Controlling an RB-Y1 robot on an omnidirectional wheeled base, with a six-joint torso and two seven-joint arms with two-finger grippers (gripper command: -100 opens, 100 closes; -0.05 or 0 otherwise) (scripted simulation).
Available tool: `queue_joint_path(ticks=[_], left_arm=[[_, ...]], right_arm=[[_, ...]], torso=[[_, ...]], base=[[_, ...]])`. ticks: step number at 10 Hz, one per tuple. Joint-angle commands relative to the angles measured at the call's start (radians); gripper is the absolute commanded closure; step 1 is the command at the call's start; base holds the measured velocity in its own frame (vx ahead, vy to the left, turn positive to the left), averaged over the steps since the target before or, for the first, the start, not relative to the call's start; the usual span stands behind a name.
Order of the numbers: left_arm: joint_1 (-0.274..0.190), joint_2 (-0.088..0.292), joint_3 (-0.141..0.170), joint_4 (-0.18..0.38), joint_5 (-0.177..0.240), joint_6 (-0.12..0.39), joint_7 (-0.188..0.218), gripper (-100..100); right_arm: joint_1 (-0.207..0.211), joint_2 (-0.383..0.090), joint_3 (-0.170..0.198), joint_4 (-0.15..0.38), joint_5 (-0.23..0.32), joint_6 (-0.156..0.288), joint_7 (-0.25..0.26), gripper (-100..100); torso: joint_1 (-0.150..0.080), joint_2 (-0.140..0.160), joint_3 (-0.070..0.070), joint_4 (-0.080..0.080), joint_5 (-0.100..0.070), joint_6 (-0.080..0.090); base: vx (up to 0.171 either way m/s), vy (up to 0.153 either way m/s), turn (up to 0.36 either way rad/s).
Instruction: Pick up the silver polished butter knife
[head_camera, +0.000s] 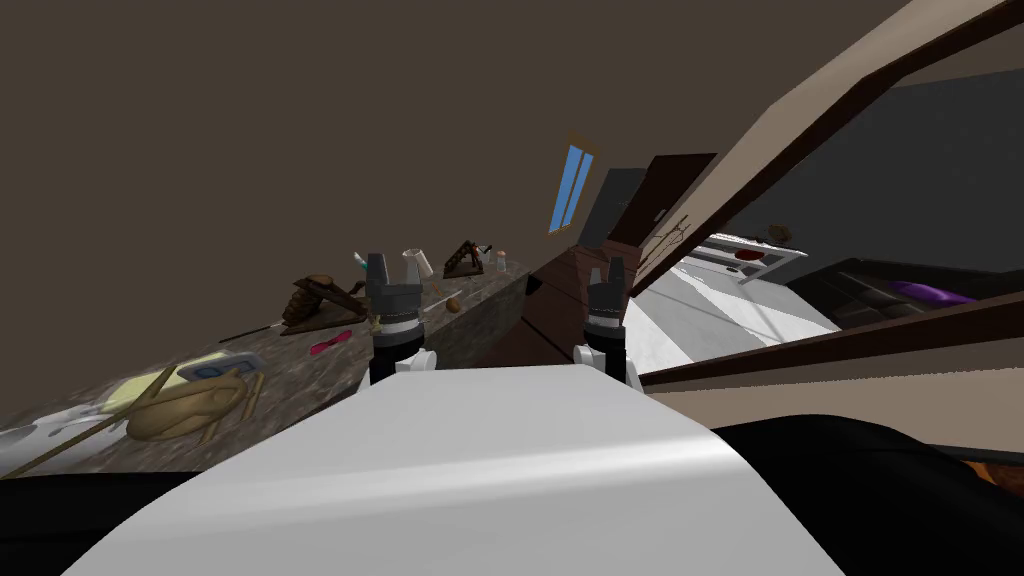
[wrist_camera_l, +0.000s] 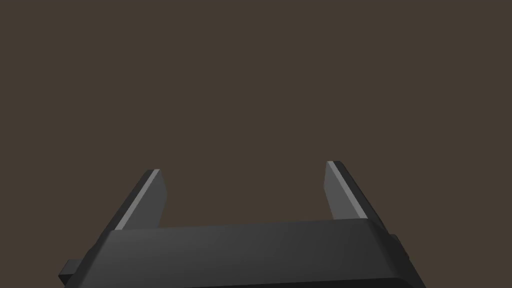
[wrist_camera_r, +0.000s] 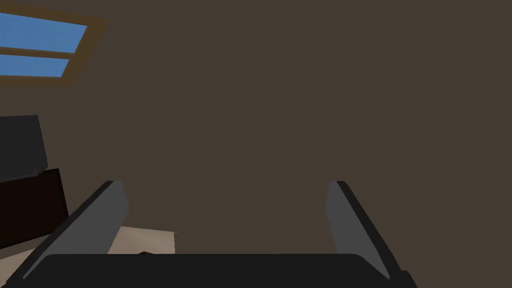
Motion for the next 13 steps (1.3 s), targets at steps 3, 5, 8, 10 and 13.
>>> queue_joint_path(ticks=[3,5,8,10,13], left_arm=[[0.041,0.079,0.021,0.003,-0.019,0.013,-0.051,-100],[0.071,0.107,0.037,0.005,-0.035,0.023,-0.091,-100],[0.126,0.139,0.067,0.009,-0.064,0.043,-0.163,-100],[0.167,0.152,0.089,0.011,-0.086,0.057,-0.217,-100],[0.235,0.166,0.123,0.018,-0.118,0.079,-0.303,-100]], right_arm=[[0.0,0.0,0.0,0.0,0.0,0.0,0.0,0],[0.0,0.0,0.0,0.0,0.0,0.0,0.0,0],[0.0,0.0,0.0,0.0,0.0,0.0,0.0,0],[0.0,0.0,0.0,0.0,0.0,0.0,0.0,0],[0.0,0.0,0.0,0.0,0.0,0.0,0.0,0]], torso=[[-0.002,-0.002,-0.001,-0.001,-0.001,0.0],[-0.004,-0.004,-0.002,-0.001,-0.001,0.0],[-0.005,-0.005,-0.003,-0.001,-0.001,0.0],[-0.006,-0.006,-0.003,-0.001,-0.001,0.0],[-0.007,-0.007,-0.004,-0.002,-0.002,0.0]], base=[[0.042,-0.042,-0.08],[0.066,-0.064,-0.08],[0.081,-0.079,-0.102],[0.097,-0.089,-0.103],[0.113,-0.101,-0.126]])
